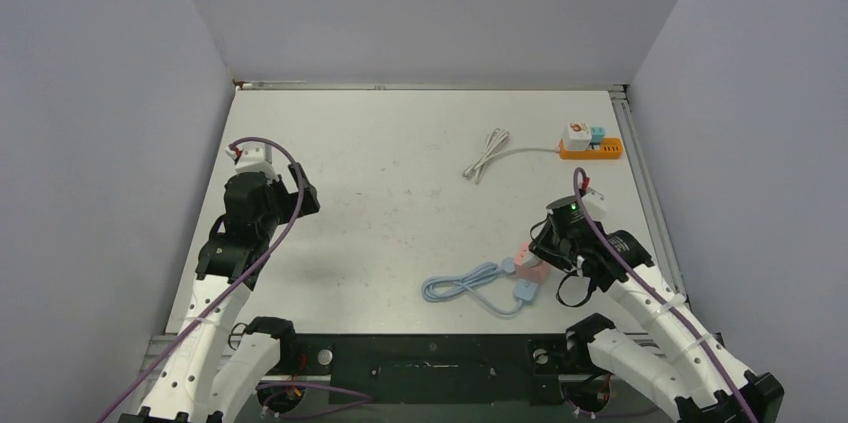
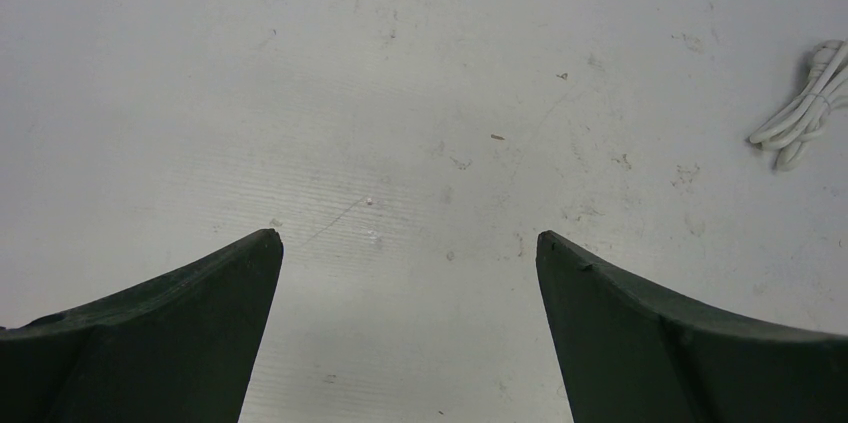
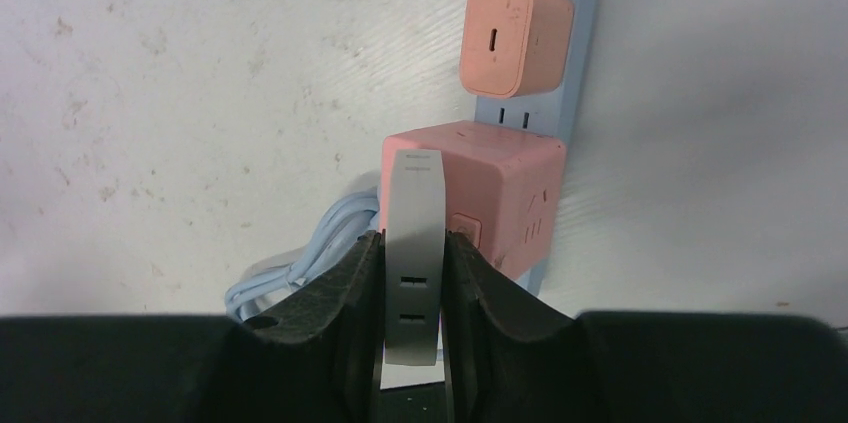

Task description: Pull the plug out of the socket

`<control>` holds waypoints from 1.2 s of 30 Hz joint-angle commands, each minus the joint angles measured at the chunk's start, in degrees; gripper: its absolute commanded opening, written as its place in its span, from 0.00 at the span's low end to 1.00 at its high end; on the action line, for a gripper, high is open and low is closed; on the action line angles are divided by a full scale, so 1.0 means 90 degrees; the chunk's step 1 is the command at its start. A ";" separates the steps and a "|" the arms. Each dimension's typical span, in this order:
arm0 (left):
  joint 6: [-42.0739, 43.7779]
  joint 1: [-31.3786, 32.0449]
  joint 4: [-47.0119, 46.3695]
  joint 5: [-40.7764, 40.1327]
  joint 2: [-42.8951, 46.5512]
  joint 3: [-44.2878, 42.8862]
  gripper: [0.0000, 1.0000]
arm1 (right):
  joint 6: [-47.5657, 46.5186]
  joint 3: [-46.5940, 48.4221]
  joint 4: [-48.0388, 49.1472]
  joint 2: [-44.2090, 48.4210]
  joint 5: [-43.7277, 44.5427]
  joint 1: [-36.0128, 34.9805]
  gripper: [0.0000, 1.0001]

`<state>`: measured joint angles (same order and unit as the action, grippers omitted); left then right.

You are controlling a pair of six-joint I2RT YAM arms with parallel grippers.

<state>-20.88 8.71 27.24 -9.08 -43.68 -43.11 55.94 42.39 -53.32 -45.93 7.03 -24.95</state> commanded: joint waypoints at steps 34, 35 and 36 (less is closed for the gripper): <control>0.0073 0.0234 -0.0260 0.0852 -0.0733 0.0005 0.96 | -0.2614 0.1427 0.5658 -0.3954 -0.2046 -0.2582 0.06; 0.0051 0.0282 -0.0259 0.0866 -0.0814 0.0005 0.96 | -0.2842 0.1434 0.5559 -0.3984 -0.1980 -0.2561 0.07; 0.0046 0.0331 -0.0253 0.0879 -0.0892 0.0005 0.96 | -0.3024 0.1398 0.5541 -0.3993 -0.1957 -0.2516 0.09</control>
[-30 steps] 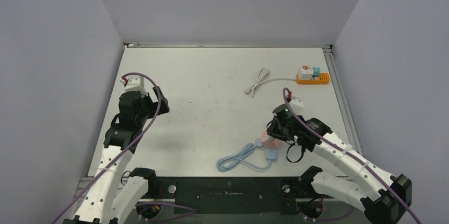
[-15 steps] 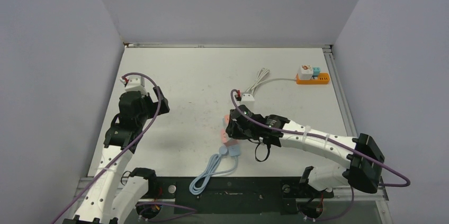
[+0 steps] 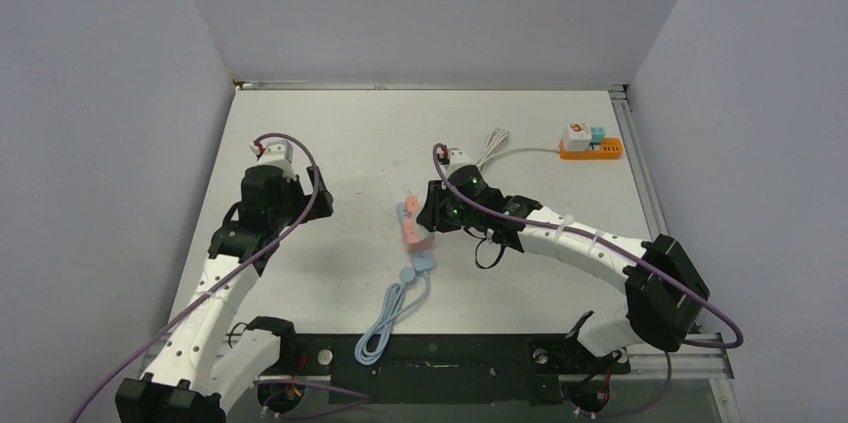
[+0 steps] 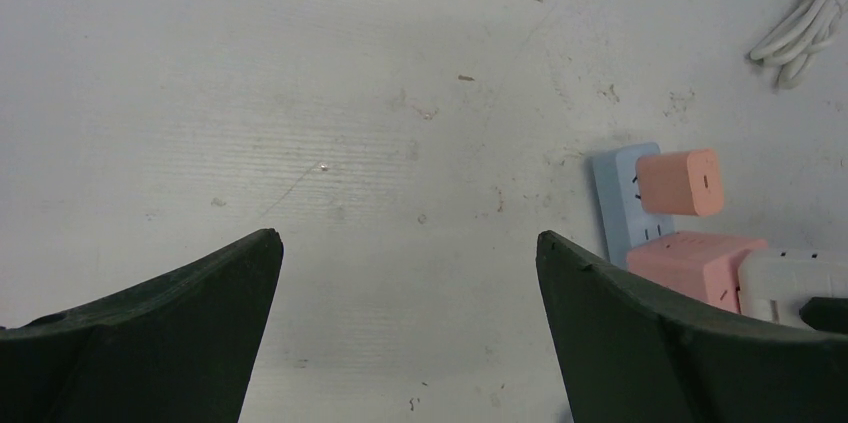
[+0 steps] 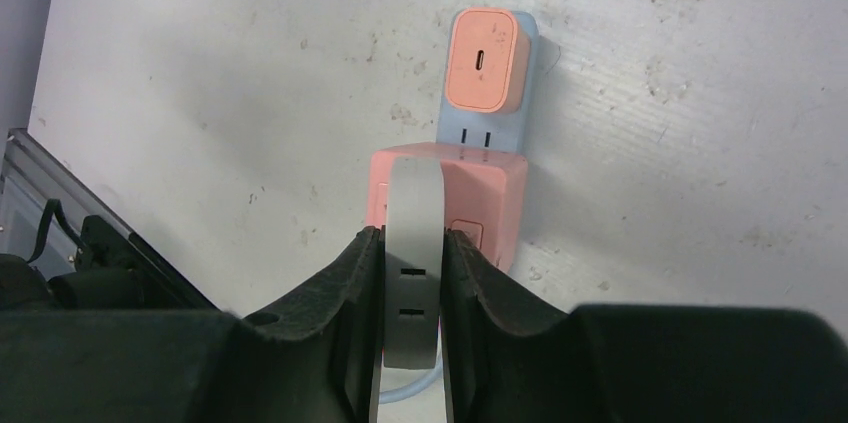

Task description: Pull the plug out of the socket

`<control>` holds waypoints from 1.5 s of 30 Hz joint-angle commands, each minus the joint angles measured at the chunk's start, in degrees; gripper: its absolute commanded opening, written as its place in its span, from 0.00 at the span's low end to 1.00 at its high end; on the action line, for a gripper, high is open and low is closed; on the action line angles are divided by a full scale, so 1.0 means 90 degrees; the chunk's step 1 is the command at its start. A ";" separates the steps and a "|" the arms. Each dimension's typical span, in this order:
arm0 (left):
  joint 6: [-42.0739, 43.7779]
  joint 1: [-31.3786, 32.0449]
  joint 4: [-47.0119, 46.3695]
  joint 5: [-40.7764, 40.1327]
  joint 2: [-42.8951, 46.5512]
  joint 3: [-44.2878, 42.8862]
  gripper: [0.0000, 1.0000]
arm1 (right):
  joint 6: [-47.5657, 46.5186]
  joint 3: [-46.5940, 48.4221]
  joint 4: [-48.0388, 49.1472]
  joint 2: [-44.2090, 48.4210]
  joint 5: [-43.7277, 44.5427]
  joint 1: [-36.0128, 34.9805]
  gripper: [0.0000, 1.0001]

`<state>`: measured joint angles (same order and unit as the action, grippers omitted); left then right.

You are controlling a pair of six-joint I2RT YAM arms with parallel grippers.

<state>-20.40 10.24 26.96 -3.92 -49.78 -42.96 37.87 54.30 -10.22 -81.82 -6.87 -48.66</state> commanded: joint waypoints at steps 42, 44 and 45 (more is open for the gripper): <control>-0.1381 0.1470 -0.2536 0.4044 -0.3190 0.0186 0.62 | -0.1492 -0.1546 0.3026 0.0401 -0.1686 0.0648 0.59; -0.1376 0.1477 -0.2540 0.4048 -0.3238 0.0176 0.62 | -0.1450 -0.1569 0.3142 0.0378 -0.1796 0.0600 0.59; -0.1380 0.1475 -0.2539 0.4062 -0.3281 0.0171 0.61 | -0.1445 -0.1563 0.3171 0.0351 -0.1846 0.0574 0.58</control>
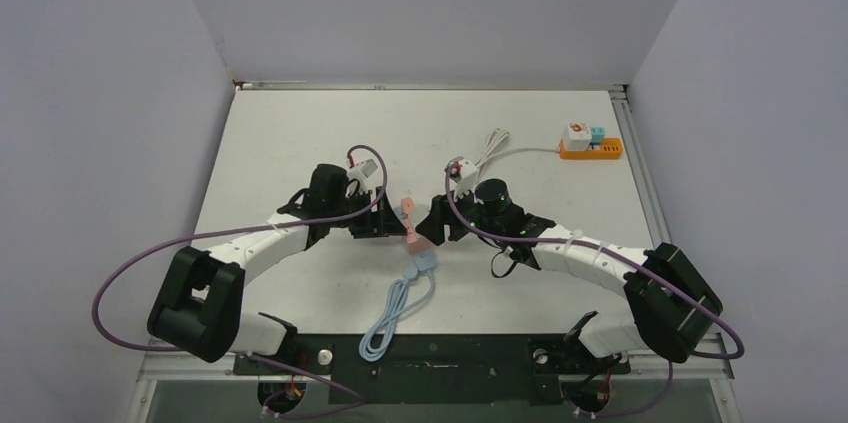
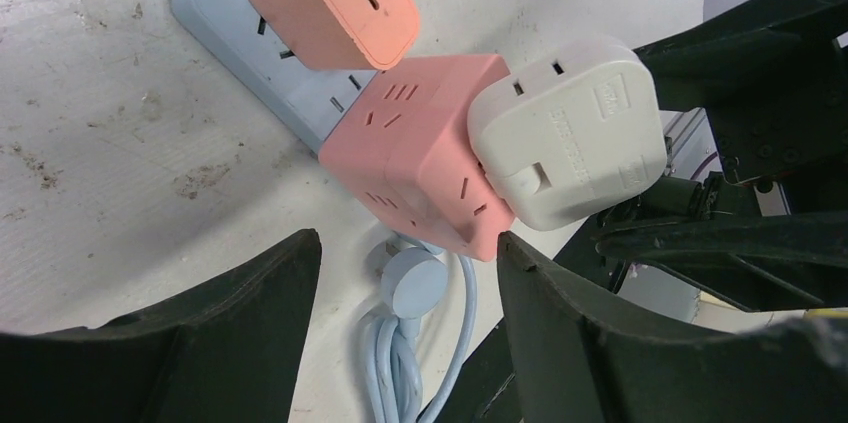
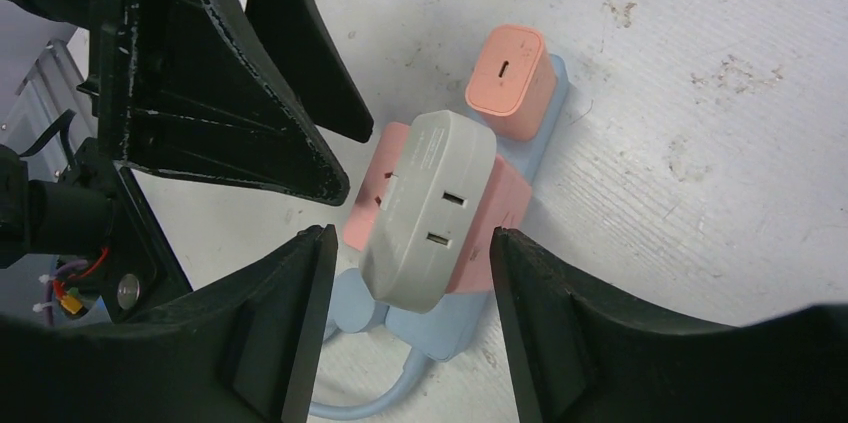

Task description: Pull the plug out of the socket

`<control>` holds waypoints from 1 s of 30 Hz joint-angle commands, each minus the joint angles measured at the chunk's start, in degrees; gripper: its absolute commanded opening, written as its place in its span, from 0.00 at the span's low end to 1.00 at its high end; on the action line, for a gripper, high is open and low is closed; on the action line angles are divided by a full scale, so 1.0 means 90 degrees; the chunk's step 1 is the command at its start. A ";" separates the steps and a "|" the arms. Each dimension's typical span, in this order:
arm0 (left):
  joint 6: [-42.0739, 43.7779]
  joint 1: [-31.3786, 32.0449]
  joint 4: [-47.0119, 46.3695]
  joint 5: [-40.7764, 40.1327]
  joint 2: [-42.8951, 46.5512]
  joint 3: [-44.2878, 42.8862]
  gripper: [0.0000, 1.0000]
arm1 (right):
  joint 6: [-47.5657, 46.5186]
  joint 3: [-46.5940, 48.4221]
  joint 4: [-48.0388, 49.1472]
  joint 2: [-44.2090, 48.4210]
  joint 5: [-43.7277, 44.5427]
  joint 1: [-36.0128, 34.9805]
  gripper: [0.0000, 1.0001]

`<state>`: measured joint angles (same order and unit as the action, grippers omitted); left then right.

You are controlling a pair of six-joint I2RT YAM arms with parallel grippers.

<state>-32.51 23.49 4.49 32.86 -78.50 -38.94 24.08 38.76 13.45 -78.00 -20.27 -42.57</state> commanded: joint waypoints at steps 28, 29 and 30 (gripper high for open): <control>-0.0100 0.0008 0.0038 0.0256 -0.0664 -0.0518 0.46 | -0.0363 0.0031 0.0319 0.0484 0.2020 -0.1044 0.38; -0.0121 0.0008 0.0016 0.0287 -0.0687 -0.0508 0.45 | -0.0388 0.0091 0.0216 0.0422 0.2146 -0.1051 0.37; -0.0143 0.0008 -0.0003 0.0322 -0.0712 -0.0505 0.45 | -0.0391 0.0137 0.0160 0.0377 0.2183 -0.1059 0.37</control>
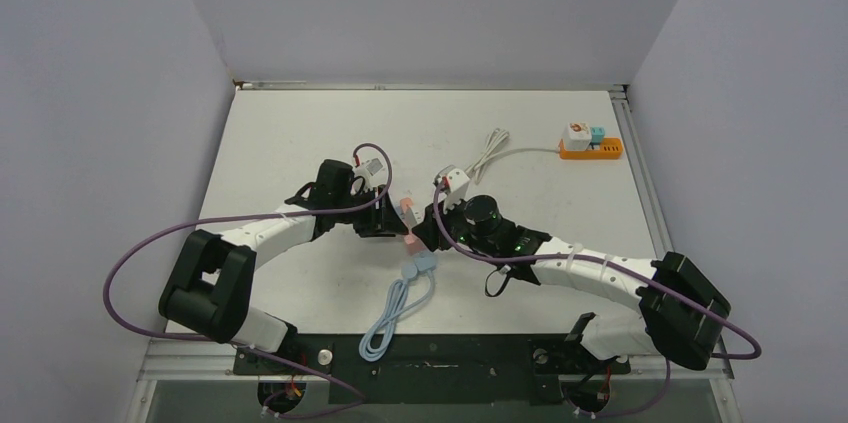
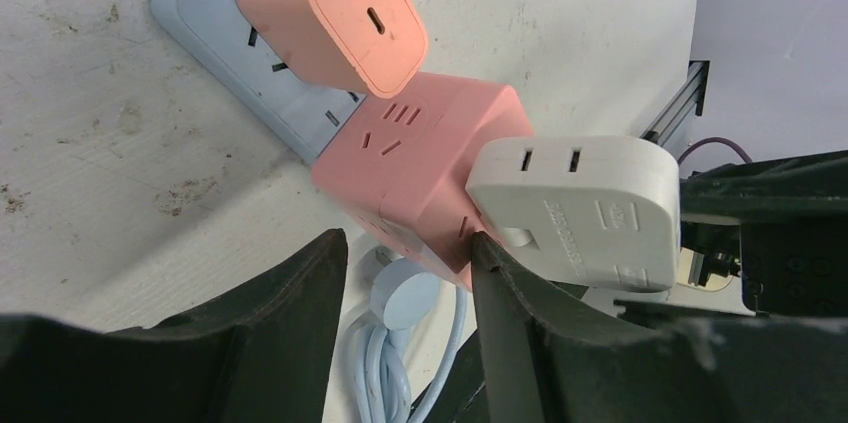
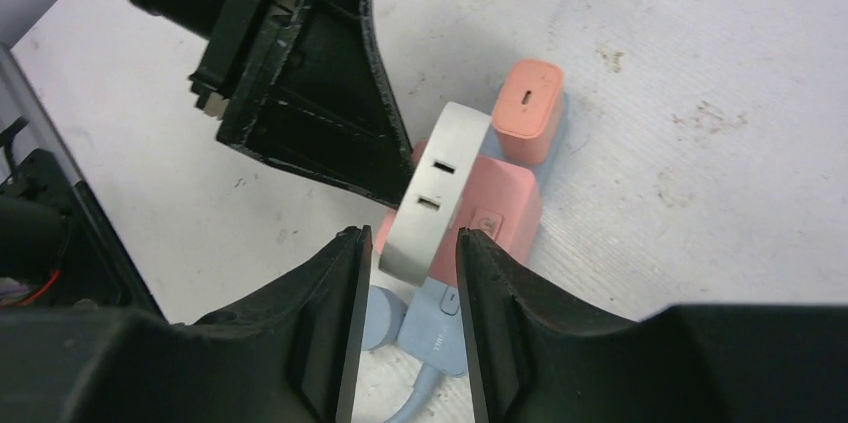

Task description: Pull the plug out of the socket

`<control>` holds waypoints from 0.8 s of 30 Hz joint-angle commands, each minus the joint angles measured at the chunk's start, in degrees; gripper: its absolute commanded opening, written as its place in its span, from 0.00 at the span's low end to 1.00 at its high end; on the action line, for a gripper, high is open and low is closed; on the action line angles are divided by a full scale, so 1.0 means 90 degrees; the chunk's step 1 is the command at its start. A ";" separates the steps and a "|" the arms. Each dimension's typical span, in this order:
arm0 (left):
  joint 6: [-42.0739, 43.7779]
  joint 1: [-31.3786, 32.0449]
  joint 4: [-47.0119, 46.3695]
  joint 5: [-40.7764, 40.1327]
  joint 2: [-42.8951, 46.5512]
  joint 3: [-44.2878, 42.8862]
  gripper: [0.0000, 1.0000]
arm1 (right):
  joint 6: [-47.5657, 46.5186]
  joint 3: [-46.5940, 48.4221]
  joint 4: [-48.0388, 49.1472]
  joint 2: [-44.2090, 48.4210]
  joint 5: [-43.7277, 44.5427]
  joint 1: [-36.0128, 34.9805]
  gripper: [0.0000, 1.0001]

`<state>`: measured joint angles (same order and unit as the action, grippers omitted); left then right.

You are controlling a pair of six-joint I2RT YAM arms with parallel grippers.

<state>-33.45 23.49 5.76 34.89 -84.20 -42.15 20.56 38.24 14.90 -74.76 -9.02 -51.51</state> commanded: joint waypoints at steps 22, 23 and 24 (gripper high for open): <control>-0.0189 0.0015 -0.0287 0.0293 -0.0327 -0.0102 0.35 | 0.0161 0.0349 0.0137 -0.0424 0.1565 -0.0648 0.40; -0.0183 0.0015 -0.0282 0.0296 -0.0340 -0.0102 0.35 | 0.0200 0.0364 0.0113 -0.0458 0.1669 -0.0674 0.39; -0.0197 0.0017 -0.0285 0.0296 -0.0348 -0.0099 0.35 | 0.0226 0.0383 0.0083 -0.0491 0.1777 -0.0691 0.38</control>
<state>-35.83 23.46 3.05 38.35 -86.02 -42.17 21.37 38.98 14.00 -78.19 2.81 -56.73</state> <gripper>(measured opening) 0.353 0.396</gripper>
